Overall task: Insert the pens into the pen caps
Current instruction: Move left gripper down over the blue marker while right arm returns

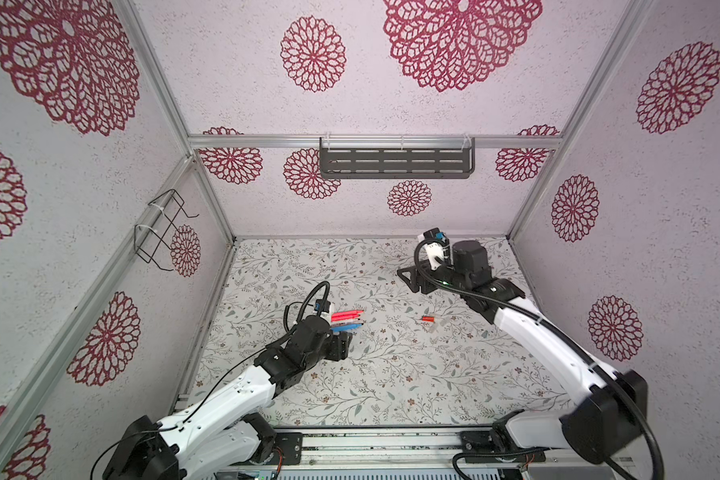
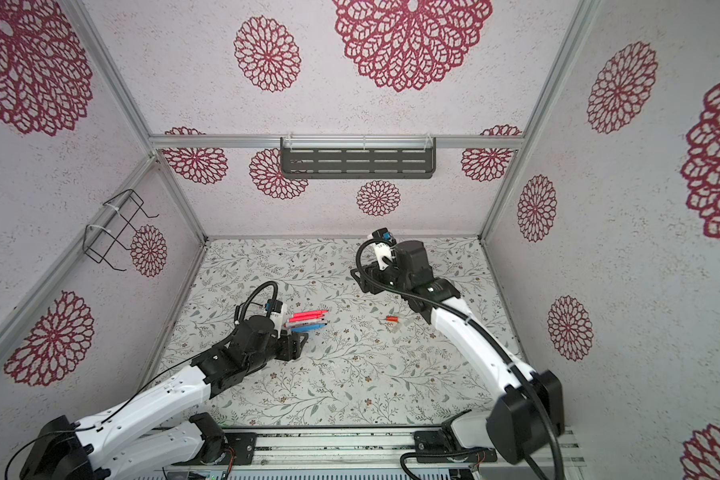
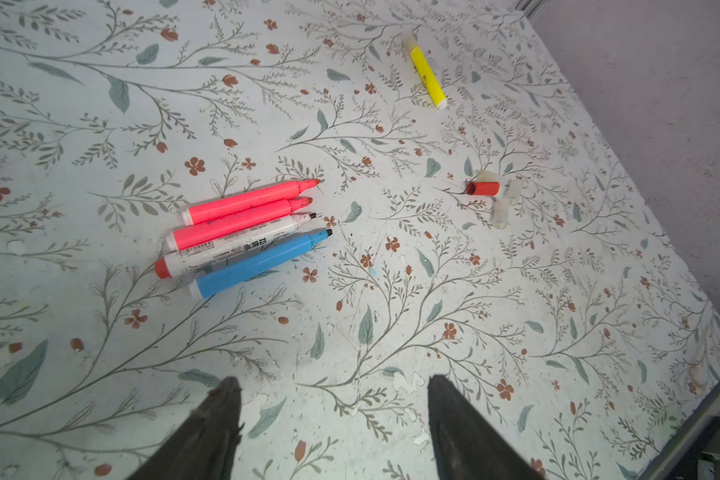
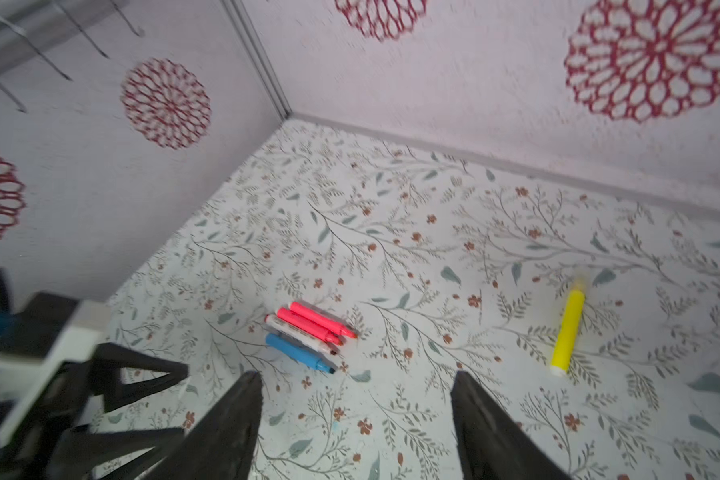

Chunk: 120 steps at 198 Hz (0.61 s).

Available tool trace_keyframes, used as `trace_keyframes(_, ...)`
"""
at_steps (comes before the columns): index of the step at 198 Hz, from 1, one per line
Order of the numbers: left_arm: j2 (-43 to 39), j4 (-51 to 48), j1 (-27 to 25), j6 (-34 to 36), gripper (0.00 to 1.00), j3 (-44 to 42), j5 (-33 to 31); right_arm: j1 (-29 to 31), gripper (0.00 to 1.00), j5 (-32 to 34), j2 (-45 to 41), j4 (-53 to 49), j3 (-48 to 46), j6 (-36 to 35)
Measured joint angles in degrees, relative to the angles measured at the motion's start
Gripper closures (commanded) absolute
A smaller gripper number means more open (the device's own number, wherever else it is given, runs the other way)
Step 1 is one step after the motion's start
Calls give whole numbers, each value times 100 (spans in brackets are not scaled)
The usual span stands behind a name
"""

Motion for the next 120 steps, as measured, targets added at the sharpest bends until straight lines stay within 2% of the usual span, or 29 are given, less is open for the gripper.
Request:
trace_keyframes(55,1497,-284,509,675,28,1117,295,146,14,-341,-1843,444,-2282,538)
trace_keyframes(98,2649,-601,592,1237,29,1753,494,179,9,-470,-3178,431,-2809,778)
trace_keyframes(120,3042,-743,605,1512,29,1934,531,179,9,-498,-3497,404,-2955,833)
